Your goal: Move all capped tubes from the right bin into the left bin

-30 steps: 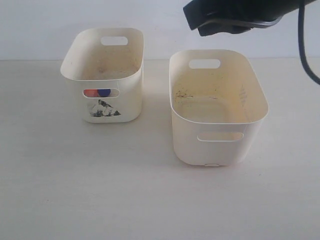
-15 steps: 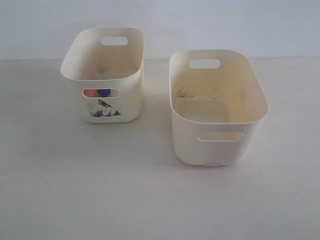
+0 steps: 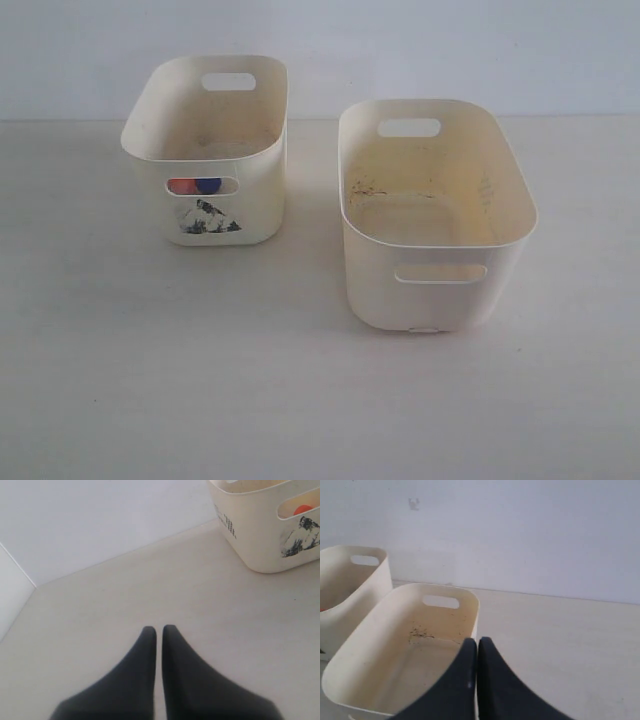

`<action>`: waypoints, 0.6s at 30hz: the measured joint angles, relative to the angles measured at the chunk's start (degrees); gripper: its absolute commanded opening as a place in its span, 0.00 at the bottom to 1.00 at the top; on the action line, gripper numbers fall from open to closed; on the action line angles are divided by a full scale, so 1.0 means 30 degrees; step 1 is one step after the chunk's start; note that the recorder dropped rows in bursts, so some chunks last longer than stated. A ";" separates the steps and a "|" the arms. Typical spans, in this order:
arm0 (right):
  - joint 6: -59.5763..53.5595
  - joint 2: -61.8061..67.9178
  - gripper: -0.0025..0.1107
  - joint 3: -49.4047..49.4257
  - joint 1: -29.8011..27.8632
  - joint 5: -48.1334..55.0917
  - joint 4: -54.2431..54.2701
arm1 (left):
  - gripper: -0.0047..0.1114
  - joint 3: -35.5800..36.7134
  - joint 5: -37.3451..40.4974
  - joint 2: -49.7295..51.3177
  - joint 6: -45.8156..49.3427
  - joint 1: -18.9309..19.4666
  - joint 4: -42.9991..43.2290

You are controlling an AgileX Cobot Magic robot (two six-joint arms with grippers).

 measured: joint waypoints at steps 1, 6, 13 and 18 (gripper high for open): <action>0.0036 -0.0710 0.02 0.0540 -0.0245 -0.0146 0.0040 | 0.08 0.0000 0.0000 0.0000 0.0000 0.0000 0.0000; 0.0222 -0.5395 0.02 0.3817 -0.1723 -0.0612 0.0077 | 0.08 0.0000 0.0000 0.0000 0.0000 0.0000 0.0000; 0.0321 -1.0269 0.02 0.7004 -0.2066 -0.0860 0.0104 | 0.08 0.0000 0.0000 0.0000 0.0000 0.0000 0.0000; 0.0321 -1.0655 0.02 0.8601 -0.2066 -0.0989 0.0104 | 0.08 0.0000 0.0000 0.0000 0.0000 0.0000 0.0000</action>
